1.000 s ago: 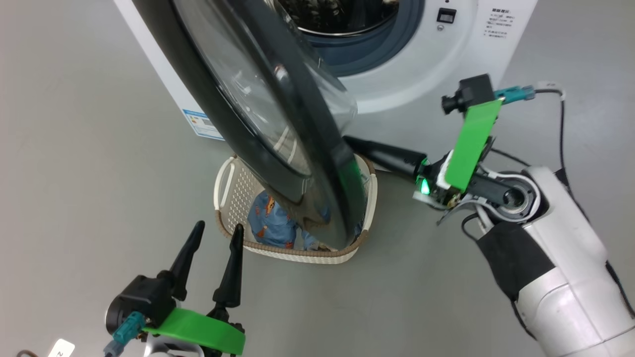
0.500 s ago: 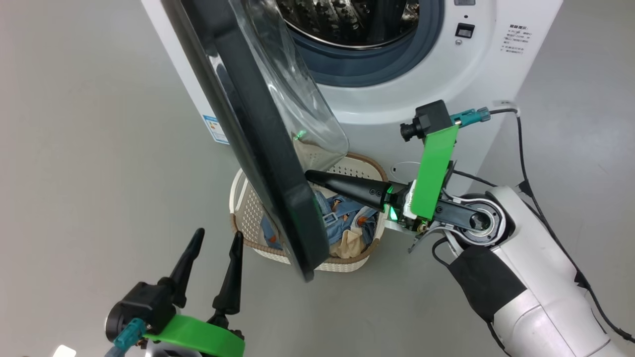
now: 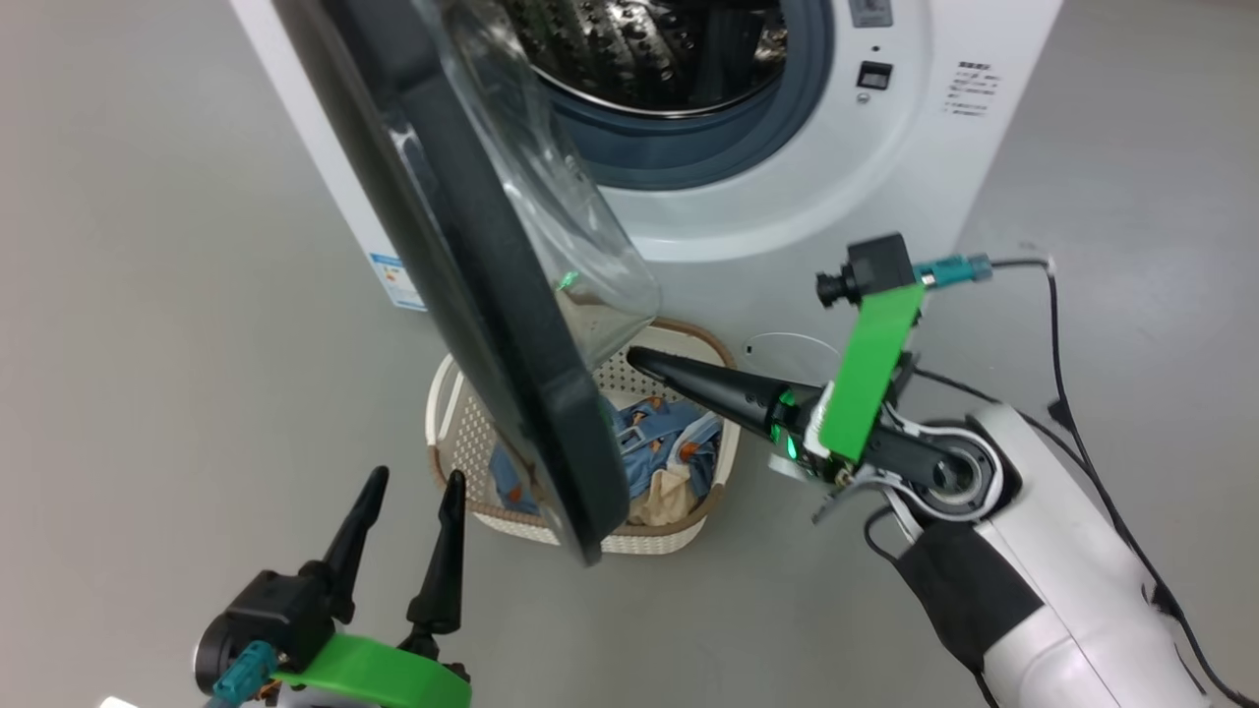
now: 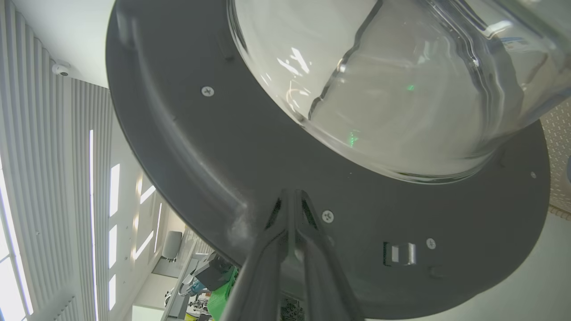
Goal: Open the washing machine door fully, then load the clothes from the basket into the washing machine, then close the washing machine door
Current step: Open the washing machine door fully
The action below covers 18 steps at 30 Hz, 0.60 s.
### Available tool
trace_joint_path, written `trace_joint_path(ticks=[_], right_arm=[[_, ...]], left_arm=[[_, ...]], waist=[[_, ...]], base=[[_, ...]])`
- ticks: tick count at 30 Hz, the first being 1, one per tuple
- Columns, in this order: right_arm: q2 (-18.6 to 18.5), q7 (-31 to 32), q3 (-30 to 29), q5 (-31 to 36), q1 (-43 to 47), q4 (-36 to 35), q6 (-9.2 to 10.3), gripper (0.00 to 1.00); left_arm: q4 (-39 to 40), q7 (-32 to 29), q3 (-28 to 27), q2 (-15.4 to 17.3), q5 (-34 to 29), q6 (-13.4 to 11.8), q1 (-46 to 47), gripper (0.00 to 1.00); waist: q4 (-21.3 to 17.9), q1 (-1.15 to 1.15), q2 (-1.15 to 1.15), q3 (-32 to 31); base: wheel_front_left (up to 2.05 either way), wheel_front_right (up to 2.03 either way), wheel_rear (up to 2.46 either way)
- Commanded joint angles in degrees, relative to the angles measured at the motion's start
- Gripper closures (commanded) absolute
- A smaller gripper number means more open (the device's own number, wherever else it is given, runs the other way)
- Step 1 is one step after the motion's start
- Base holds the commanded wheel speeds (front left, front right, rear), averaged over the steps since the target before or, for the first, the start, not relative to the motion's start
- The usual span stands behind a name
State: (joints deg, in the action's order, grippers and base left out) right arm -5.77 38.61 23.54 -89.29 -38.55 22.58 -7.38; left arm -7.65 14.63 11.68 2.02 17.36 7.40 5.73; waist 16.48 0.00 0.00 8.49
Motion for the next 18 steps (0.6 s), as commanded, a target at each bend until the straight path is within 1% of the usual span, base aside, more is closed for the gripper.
trace_joint_path(ticks=[1, 6, 10, 18], right_arm=[[0.4, -1.1, 0.0, 0.7, 1.6, -1.7, -0.11, 0.00], [-1.5, -3.9, -0.3, 1.6, 4.1, -2.6, -0.11, 0.00], [-4.4, -6.9, -0.1, 2.7, 7.5, -2.6, -0.11, 0.00], [-9.2, -11.2, -1.1, 2.4, 13.2, -2.3, -0.11, 0.00]], left_arm=[[0.8, 0.4, -2.2, 0.9, -0.9, 0.1, 0.3, 0.00], [0.5, 0.4, -3.4, 0.9, -1.2, 0.1, 0.4, 0.00], [0.8, 0.4, -4.3, 1.1, -1.4, 0.1, -0.3, 0.00], [1.3, 0.4, -5.4, 1.9, -1.5, 0.1, -1.9, 0.00]], waist=[[-1.1, 0.00, 0.00, -0.7], [-2.9, 0.00, 0.00, -1.3], [-4.3, 0.00, 0.00, -2.2], [-6.6, 0.00, 0.00, -3.4]], base=[[0.00, 0.00, 0.00], [0.00, 0.00, 0.00], [0.00, 0.00, 0.00], [0.00, 0.00, 0.00]])
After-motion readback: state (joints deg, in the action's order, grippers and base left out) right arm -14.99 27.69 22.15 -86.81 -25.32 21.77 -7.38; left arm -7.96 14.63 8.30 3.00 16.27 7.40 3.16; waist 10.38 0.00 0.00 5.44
